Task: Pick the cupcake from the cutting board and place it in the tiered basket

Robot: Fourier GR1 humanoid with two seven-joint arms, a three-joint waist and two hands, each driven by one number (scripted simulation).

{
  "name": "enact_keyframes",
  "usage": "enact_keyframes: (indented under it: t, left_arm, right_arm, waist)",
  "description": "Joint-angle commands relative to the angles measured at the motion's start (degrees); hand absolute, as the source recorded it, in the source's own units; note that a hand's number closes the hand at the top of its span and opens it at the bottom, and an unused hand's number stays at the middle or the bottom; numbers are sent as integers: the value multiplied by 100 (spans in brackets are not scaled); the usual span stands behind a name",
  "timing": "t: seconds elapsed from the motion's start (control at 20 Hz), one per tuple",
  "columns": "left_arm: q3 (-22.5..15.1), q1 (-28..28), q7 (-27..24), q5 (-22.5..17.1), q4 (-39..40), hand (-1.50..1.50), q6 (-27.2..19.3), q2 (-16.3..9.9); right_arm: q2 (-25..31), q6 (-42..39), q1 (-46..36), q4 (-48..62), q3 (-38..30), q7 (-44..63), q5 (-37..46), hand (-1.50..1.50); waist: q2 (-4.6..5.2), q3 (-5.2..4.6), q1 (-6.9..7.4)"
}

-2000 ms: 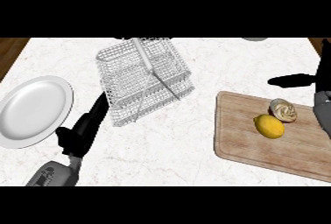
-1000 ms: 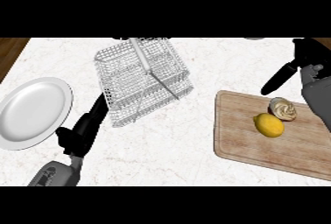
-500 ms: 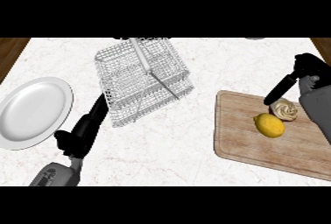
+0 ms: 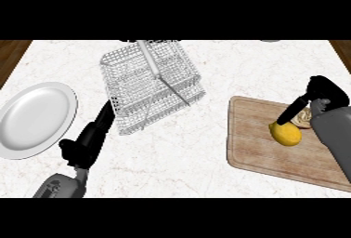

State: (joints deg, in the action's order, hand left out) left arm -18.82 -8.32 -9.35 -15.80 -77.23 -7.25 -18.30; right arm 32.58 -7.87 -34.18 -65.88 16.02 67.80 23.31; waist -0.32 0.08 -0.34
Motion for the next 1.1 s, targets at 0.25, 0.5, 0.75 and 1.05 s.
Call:
enact_keyframes:
  t: [0.25,0.5,0.75,1.05]
  left_arm:
    - [72,163,125,107,-68,0,115,65]
    - [367,12,270,-14,-55,0,422,-116]
    - [395,-18,182,149,139,0,499,107]
    - [495,-28,233,444,120,0,451,328]
  right_arm:
    - [-61,-8,525,-156,-467,672,88,-150]
    - [-328,179,595,197,-522,366,383,-150]
    - [-505,211,696,108,-653,332,608,-150]
    - [-784,767,625,9,-823,-449,1224,150]
  waist:
    - [16,-10,8]
    - [28,-8,43]
    - [28,-10,35]
    - [31,-9,43]
